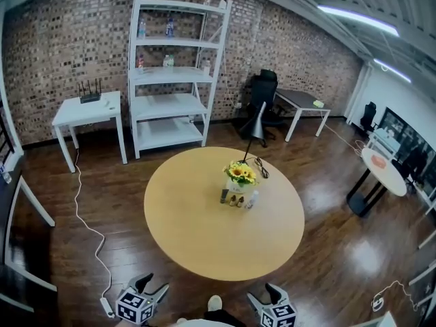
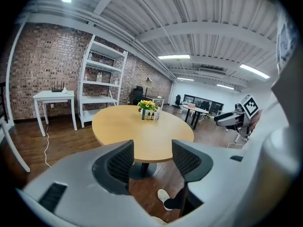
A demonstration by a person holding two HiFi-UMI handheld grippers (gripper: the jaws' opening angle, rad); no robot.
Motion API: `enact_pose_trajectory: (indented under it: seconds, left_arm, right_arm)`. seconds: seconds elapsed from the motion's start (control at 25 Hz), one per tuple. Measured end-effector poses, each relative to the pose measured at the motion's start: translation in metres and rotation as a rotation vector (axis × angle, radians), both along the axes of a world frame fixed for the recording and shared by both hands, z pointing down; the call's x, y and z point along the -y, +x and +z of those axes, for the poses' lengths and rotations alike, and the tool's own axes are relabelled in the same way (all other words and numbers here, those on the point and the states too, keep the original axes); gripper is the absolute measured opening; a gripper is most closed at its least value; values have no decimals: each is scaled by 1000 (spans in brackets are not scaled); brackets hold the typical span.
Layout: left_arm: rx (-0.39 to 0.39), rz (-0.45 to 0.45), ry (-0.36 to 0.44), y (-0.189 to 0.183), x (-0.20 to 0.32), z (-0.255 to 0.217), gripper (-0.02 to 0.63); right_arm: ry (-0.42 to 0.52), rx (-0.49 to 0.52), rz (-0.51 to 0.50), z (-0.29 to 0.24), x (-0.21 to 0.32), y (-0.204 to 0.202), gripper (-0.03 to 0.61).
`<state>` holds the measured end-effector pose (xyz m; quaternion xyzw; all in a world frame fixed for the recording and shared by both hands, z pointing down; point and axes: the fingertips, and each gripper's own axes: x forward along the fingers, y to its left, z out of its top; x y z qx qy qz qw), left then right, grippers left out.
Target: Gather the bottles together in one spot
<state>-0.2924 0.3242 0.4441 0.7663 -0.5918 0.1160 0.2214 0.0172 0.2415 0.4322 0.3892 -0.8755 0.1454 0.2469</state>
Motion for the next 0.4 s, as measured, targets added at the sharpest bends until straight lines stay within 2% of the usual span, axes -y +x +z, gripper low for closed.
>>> enact_pose_trajectory:
  seconds: [0.24,0.4]
  left_arm:
    - [-7,-4,-6,4,-14,2,232]
    - [-12,-5,-5,11,-18,6,232]
  right_arm:
    - [7,-33,-47,-4,-27,-1,307]
    - [25,-39,-49,-11,-25,6,307]
